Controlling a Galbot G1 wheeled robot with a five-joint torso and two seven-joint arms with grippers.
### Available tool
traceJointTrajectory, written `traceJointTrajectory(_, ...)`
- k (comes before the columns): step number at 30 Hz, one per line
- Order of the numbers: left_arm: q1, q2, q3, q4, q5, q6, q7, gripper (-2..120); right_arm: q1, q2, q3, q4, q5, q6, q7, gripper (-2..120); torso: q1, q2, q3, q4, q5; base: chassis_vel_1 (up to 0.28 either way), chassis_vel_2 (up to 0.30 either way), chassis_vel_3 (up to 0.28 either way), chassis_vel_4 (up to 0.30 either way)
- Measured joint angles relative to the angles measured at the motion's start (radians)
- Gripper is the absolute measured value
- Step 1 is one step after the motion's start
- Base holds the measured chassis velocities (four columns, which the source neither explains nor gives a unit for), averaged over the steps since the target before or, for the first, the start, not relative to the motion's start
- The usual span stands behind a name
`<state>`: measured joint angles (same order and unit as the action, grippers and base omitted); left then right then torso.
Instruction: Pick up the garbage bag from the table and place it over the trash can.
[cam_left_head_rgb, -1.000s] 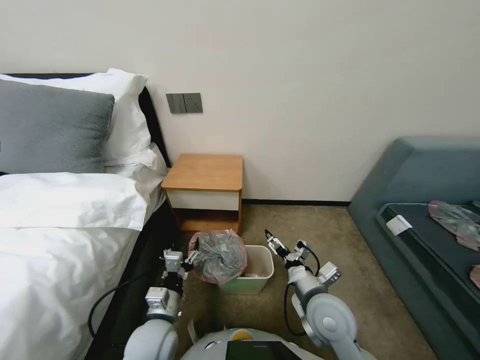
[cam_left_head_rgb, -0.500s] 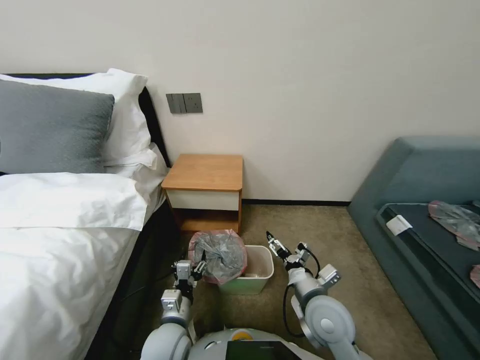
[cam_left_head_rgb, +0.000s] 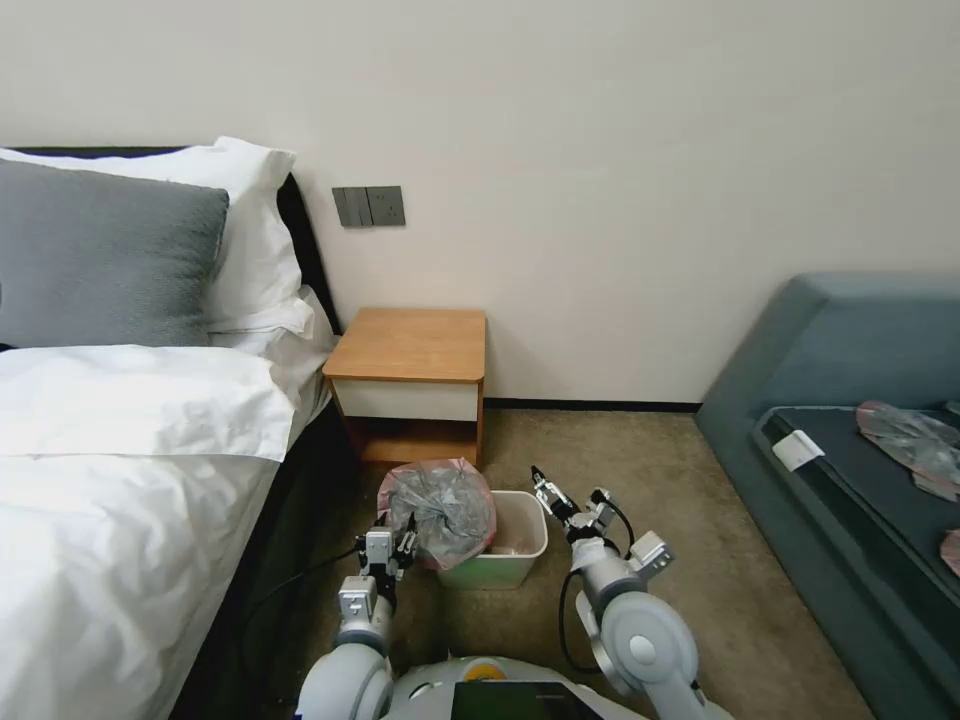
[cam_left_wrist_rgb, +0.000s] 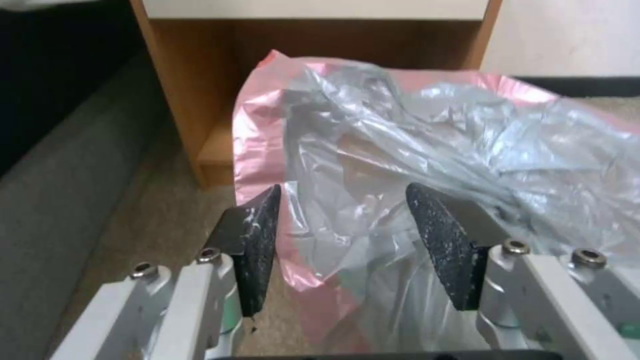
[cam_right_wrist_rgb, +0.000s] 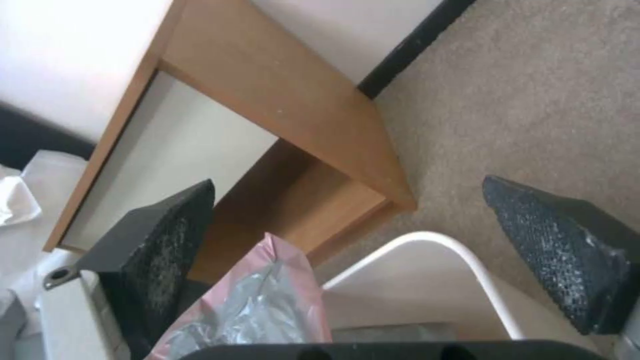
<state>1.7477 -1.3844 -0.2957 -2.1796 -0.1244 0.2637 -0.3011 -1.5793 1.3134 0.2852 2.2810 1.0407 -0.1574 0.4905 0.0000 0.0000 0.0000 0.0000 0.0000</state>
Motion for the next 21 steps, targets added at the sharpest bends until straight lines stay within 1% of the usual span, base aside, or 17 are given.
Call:
traceJointTrajectory(4,-0.007,0.001,0.009,0.012,-0.006,0.013,-0.013,52,-0.001,0.006,-0.008,-0.005,-0.011,0.004,0.000,100,0.000,0.000,0.000,0.0000,0.0000,0.000,0.000,0.000,0.000)
traceJointTrajectory(21,-0.025,0.000,0.048,0.028,-0.004,0.018,-0.007,52,-0.011,0.017,-0.026,-0.008,-0.045,0.009,-0.002,100,0.000,0.000,0.000,0.0000,0.0000,0.000,0.000,0.000,0.000)
